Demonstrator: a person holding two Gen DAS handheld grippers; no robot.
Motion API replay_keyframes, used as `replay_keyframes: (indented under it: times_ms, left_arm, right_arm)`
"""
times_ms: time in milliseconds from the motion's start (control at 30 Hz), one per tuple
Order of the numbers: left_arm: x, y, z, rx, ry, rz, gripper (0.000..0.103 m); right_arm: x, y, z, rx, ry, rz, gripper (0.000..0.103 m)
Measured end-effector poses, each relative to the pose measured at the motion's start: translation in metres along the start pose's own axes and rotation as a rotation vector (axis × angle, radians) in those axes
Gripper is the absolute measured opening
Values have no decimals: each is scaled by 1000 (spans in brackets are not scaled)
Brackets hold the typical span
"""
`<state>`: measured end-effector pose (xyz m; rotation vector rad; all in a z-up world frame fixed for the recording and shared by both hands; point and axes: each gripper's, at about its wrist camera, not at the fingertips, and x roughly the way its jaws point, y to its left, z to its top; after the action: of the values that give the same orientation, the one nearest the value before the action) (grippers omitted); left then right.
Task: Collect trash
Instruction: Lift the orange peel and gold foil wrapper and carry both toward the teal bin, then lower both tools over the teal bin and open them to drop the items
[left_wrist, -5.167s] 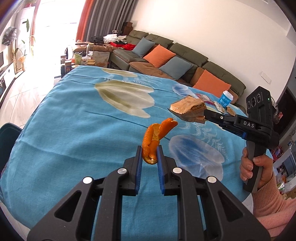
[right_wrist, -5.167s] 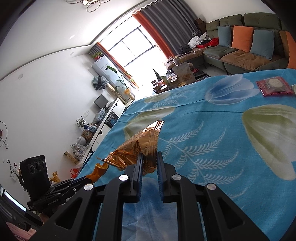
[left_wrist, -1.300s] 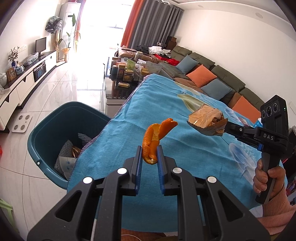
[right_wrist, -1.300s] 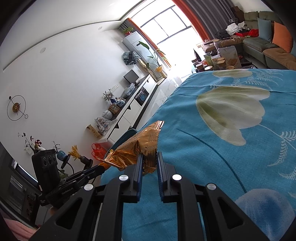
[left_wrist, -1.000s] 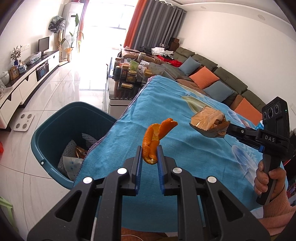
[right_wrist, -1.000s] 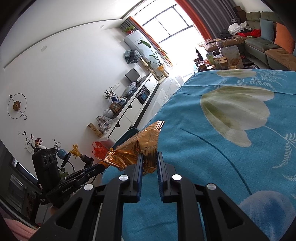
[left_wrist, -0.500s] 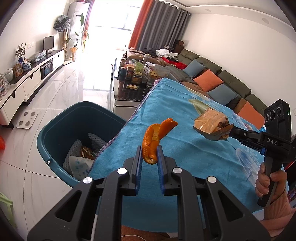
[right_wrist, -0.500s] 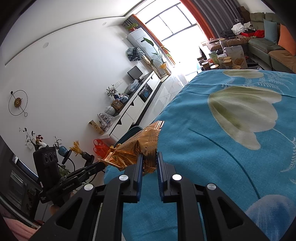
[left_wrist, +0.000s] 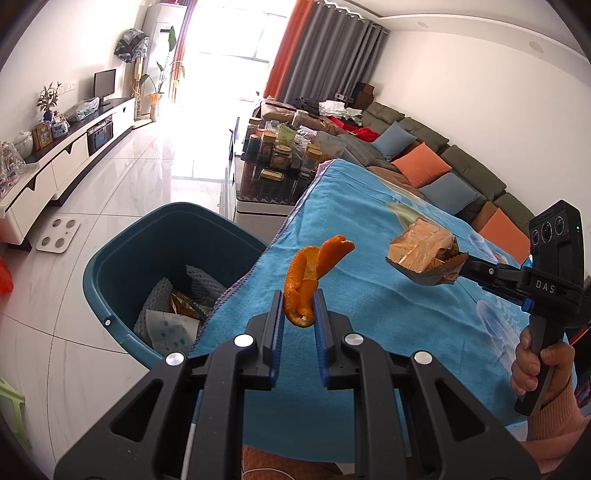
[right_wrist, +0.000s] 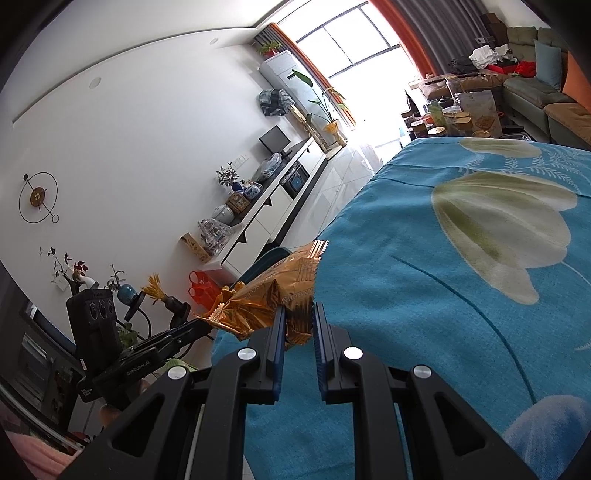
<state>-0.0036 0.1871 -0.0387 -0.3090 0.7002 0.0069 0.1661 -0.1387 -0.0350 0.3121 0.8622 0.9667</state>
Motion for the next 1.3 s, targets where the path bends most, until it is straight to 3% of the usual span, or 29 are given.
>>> replay_keyframes:
  times_ms: [1300]
  left_arm:
    - [-12, 32, 6, -67, -31, 77, 16]
  right_arm:
    - [35, 34, 10, -87, 58, 28, 13]
